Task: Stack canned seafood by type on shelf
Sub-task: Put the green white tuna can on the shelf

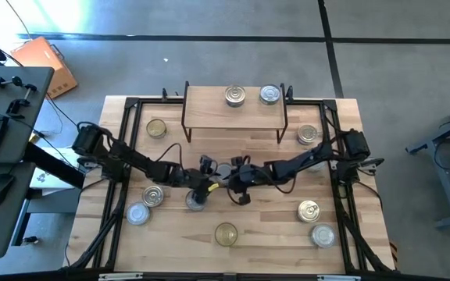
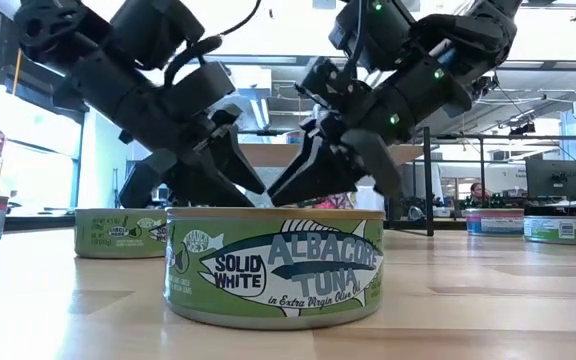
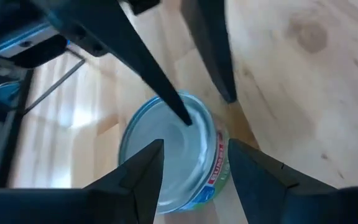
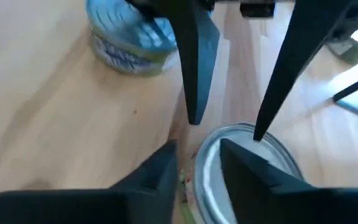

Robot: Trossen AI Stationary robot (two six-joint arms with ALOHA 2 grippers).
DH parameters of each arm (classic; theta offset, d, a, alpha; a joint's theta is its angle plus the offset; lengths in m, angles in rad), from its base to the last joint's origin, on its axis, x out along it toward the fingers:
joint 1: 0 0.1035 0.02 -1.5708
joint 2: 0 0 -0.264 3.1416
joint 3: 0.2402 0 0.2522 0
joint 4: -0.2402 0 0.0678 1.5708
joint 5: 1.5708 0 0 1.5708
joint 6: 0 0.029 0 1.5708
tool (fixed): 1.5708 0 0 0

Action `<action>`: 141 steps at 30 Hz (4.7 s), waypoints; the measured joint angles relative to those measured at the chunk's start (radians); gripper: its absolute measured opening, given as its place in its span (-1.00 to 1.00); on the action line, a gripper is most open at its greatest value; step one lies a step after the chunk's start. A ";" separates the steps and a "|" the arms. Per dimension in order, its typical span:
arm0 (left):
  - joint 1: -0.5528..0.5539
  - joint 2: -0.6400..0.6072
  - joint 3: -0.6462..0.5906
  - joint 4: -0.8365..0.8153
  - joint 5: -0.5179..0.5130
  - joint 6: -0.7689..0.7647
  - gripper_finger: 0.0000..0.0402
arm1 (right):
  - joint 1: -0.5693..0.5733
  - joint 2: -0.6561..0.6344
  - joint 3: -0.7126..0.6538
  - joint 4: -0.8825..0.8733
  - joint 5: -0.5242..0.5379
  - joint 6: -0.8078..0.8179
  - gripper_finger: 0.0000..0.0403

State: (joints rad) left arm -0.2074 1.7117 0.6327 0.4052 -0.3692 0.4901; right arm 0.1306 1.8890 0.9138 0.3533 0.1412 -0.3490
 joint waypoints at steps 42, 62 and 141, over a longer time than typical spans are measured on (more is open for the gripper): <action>-0.025 -0.010 0.001 -0.037 -0.110 0.127 -0.15 | -0.004 0.052 0.198 -0.176 0.092 0.239 -1.00; 0.024 -0.009 0.001 -0.117 -0.107 0.006 -0.15 | -0.003 -0.010 0.220 -0.240 0.117 0.291 -1.00; 0.671 -0.320 0.525 -0.880 0.237 0.236 0.07 | 0.436 -0.259 0.217 -1.158 0.724 0.973 -1.00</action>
State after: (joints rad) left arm 0.4634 1.3913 1.1577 -0.4747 -0.1323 0.7265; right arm 0.5663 1.6302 1.1304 -0.8051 0.8650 0.6243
